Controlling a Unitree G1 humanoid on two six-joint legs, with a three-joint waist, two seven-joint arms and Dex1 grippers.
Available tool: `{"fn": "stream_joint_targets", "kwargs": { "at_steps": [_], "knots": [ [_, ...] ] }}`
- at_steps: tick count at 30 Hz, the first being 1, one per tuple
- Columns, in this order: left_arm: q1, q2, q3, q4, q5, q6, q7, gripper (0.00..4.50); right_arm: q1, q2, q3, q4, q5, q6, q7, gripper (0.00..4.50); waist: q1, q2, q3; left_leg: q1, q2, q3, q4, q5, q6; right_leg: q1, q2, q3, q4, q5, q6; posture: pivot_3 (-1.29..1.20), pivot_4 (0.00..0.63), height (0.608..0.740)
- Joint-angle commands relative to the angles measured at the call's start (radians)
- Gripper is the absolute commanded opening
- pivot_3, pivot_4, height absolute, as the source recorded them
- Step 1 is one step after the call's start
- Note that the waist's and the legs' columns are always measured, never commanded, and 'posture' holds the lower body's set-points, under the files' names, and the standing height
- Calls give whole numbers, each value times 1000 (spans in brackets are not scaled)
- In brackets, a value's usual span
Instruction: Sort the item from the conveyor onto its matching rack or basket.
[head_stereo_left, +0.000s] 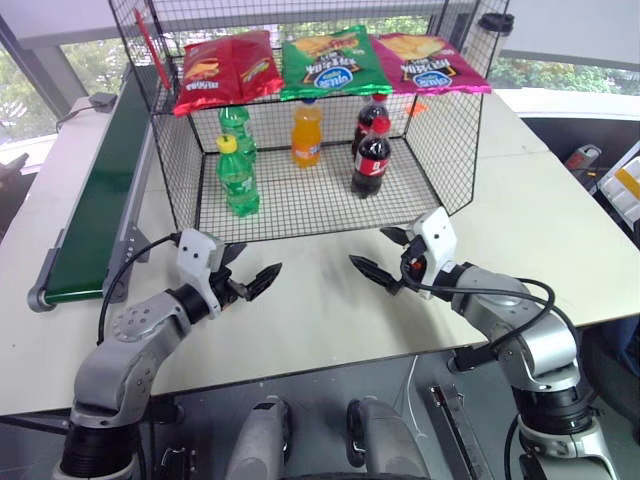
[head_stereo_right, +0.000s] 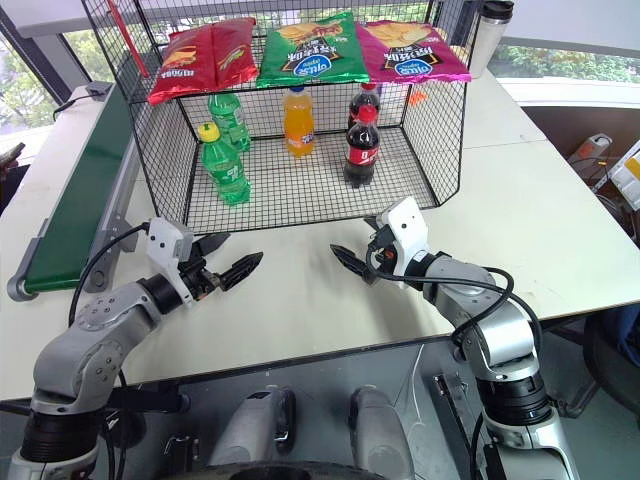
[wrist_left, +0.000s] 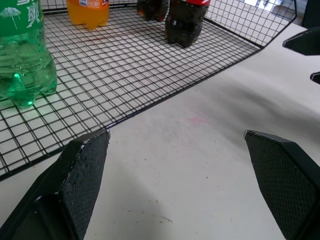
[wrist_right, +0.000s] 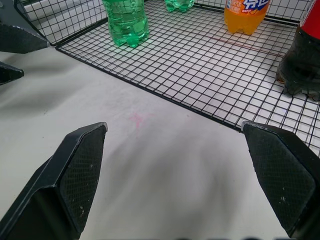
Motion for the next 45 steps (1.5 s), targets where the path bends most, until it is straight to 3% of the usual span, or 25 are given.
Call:
{"fn": "stream_joint_targets", "kwargs": {
  "at_steps": [1, 39, 45],
  "knots": [
    [3, 1, 16, -37, -6, -26, -2, 4500, -12, -5, -7, -36, 13, -8, 3, 4464, 0, 0, 0, 0, 0, 0, 0, 0, 0, 0, 0, 0, 0, 0, 0, 0, 150, 739],
    [10, 4, 10, -61, -10, 1, 39, 4500, -25, -11, -3, -31, 14, -16, 42, 4464, 0, 0, 0, 0, 0, 0, 0, 0, 0, 0, 0, 0, 0, 0, 0, 0, 150, 739],
    [5, 34, 83, -79, -37, 21, 47, 4500, -48, -11, 23, -40, 21, -23, 73, 4464, -1, 0, 0, 0, 0, 0, 0, 0, 0, 0, 0, 0, 0, 0, 0, 0, 150, 739]
  ]
}}
